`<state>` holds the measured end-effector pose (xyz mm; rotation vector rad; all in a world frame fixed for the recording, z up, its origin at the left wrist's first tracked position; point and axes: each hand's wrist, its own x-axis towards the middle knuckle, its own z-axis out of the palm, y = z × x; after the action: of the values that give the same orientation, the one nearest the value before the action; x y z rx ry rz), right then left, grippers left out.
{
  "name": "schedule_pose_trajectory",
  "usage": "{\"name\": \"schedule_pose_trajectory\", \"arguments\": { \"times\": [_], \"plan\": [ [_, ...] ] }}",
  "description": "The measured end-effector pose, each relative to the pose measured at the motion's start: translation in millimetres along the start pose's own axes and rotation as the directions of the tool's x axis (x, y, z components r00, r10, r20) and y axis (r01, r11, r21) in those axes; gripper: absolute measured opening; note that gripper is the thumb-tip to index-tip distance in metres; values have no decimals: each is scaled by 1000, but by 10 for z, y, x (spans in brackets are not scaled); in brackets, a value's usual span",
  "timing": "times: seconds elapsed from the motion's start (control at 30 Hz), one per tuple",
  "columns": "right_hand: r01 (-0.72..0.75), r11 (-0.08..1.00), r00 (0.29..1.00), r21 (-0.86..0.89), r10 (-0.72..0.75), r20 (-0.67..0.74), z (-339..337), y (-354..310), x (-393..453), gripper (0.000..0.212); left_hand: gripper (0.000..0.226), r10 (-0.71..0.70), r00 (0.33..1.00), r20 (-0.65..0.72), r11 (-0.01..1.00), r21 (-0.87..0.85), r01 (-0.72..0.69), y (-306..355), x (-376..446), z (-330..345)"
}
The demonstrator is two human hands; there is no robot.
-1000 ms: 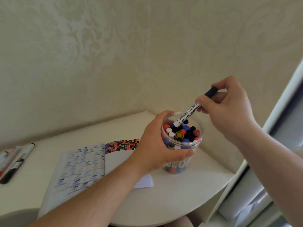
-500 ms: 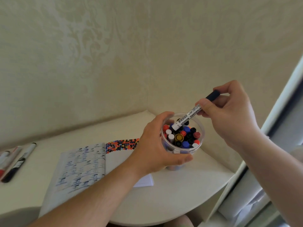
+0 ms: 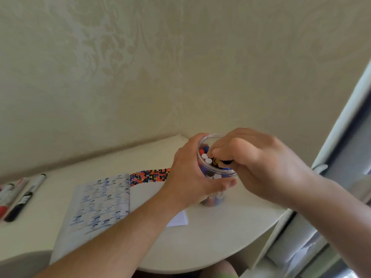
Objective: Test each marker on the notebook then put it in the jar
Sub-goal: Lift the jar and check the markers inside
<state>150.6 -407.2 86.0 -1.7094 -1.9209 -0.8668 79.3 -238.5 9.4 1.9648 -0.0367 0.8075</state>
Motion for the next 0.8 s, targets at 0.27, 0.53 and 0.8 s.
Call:
{"name": "schedule_pose_trajectory", "arguments": {
  "times": [0.27, 0.53, 0.8],
  "plan": [
    [-457, 732, 695, 506, 648, -310, -20, 145, -64, 56, 91, -41, 980, 195, 852, 519, -68, 230, 171, -358],
    [-409, 821, 723, 398, 558, -408, 10, 60, -74, 59, 72, -101, 913, 395, 642, 727, -244, 390, 383, -515],
    [-373, 846, 769, 381, 511, -383, 101, 16, -83, 50, 67, 82, 948, 308, 766, 589, -258, 239, 102, -454]
  ]
}}
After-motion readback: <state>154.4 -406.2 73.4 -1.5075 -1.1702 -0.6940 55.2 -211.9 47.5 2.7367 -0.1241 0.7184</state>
